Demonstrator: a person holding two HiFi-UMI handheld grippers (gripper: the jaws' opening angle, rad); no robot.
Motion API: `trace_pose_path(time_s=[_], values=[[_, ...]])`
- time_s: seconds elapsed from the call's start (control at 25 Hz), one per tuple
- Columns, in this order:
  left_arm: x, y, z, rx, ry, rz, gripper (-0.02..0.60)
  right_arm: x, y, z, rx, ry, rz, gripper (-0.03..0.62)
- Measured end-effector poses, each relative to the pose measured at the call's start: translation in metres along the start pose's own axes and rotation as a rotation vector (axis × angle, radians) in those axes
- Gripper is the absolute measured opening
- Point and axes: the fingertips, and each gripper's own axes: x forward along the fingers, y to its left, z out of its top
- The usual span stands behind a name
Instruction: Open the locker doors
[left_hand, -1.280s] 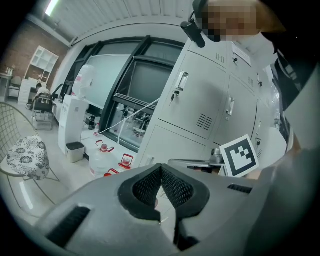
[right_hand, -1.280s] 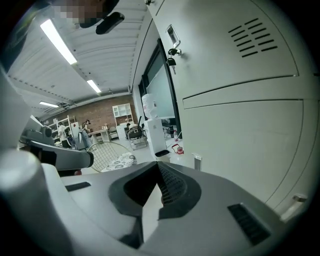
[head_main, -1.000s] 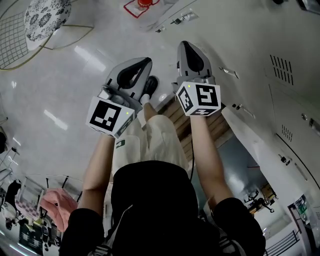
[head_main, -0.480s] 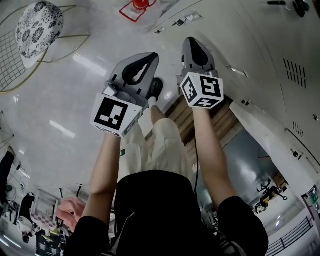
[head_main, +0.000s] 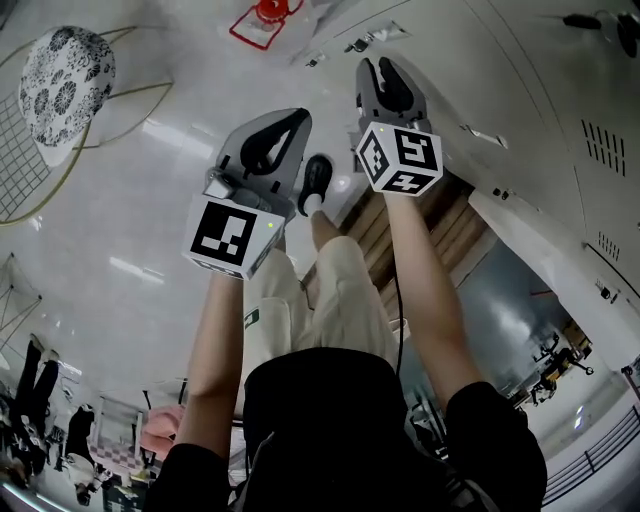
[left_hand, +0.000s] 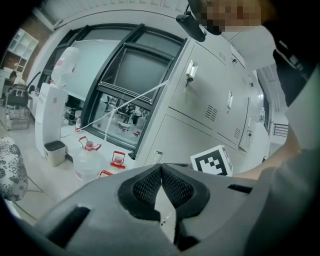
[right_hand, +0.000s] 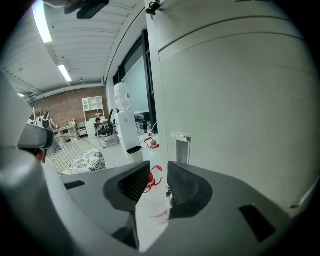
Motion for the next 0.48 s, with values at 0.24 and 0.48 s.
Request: trace_pose_path(time_s=[0.24, 0.48], values=[[-0.003, 0.006, 0.000, -0.046, 0.036, 0.015, 0.018, 0.016, -0.009, -0.003, 0.040, 0.003, -0.050, 0.133], [-0.010, 0.013, 0.003, -0.053, 0.036, 0.021, 0.018, 0.025, -0.015, 0.000, 0.049, 0.001, -0.109, 0.158]])
